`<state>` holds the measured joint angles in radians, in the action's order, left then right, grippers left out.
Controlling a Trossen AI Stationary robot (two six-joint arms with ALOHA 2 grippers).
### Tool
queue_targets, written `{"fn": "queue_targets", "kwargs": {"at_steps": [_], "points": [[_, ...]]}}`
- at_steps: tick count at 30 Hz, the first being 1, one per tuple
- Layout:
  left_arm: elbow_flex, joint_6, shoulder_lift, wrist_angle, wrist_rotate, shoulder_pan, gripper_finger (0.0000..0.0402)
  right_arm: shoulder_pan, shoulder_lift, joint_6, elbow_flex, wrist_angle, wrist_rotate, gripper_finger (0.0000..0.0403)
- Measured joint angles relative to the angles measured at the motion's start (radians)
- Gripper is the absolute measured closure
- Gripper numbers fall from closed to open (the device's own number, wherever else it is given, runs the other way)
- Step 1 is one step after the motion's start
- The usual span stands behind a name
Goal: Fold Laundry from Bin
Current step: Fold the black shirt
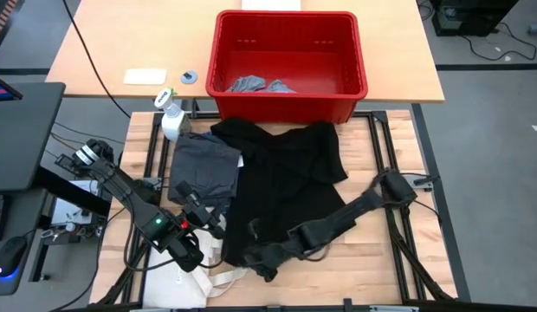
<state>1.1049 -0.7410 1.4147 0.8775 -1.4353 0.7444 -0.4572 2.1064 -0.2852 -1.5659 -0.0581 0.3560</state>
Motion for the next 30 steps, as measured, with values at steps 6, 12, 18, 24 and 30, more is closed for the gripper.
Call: {"fn": "queue_targets", "kwargs": {"at_steps": [6,12,18,24,30], "points": [[0.0,0.001,0.0,0.002,0.0,0.0,0.0193,-0.072,-0.162,0.11,-0.001,-0.076,0.02,0.0393],[0.0,0.003,0.0,0.005,0.002,0.0,0.0193,-0.182,-0.275,0.209,-0.003,-0.117,-0.146,0.0394],[0.0,0.02,0.0,0.007,0.088,-0.002,0.0193,-0.335,-0.375,0.391,-0.002,-0.403,-0.134,0.0394],[0.0,0.023,0.0,0.005,0.097,-0.046,0.0193,-0.407,-0.375,0.6,-0.001,-0.556,-0.078,0.0393],[0.0,0.111,0.002,-0.066,0.317,-0.188,0.0193,-0.409,-0.374,0.792,0.052,-0.591,-0.069,0.0362]]}}
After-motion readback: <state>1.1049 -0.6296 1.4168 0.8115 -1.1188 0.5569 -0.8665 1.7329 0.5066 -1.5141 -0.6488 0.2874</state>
